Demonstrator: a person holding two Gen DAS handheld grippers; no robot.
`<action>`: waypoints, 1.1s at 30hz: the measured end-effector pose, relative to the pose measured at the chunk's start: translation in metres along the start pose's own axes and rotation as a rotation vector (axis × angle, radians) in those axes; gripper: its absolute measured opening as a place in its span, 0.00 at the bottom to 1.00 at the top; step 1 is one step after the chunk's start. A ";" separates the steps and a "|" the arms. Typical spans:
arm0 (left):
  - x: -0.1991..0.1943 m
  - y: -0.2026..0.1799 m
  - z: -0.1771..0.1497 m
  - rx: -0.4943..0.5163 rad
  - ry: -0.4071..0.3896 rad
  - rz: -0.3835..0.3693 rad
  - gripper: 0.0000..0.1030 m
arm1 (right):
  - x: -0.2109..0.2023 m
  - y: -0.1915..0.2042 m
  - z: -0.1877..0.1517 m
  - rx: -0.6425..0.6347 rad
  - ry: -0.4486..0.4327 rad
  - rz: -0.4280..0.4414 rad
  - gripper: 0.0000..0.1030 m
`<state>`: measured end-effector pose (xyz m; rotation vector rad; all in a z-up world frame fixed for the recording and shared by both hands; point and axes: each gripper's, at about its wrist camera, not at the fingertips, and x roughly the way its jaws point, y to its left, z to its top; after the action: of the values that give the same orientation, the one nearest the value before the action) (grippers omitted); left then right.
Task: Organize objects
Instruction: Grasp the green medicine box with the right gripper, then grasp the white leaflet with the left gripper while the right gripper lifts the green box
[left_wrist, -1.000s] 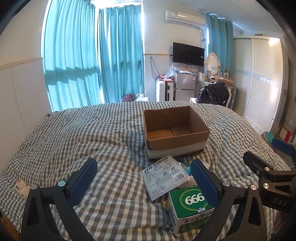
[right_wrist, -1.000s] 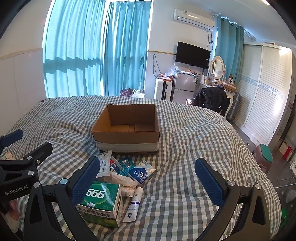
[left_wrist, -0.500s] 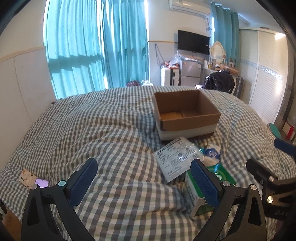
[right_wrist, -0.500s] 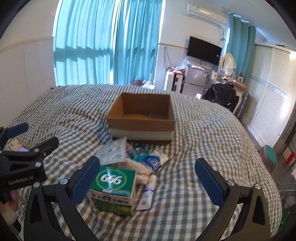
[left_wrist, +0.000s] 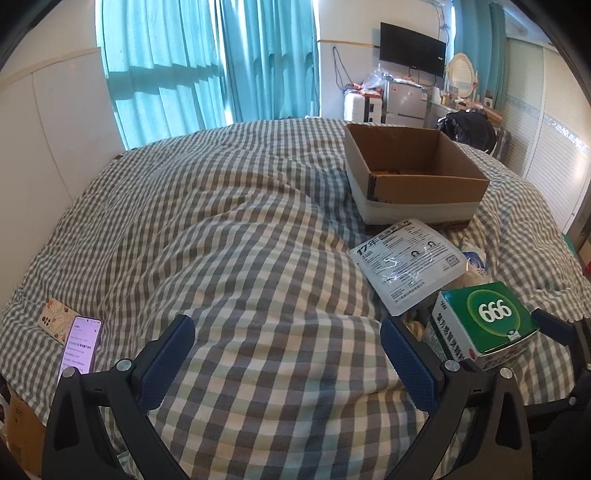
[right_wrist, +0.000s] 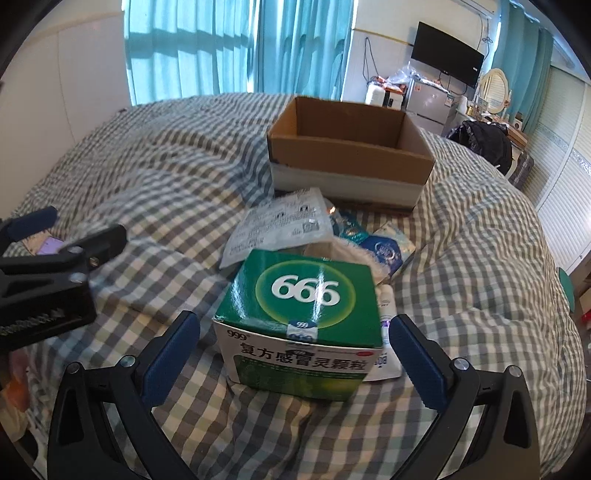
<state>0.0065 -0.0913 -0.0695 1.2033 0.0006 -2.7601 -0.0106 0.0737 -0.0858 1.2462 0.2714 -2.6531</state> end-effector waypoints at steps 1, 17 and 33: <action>0.001 0.000 0.000 0.000 0.004 0.001 1.00 | 0.004 0.000 0.000 0.003 0.007 0.004 1.00; 0.030 -0.056 -0.002 0.124 0.069 -0.026 1.00 | -0.035 -0.067 0.022 0.114 -0.146 0.044 0.91; 0.102 -0.120 0.030 0.194 0.156 -0.098 0.84 | -0.023 -0.152 0.042 0.148 -0.152 -0.075 0.91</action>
<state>-0.0983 0.0136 -0.1290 1.5023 -0.2021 -2.7941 -0.0664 0.2117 -0.0293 1.0856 0.1023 -2.8602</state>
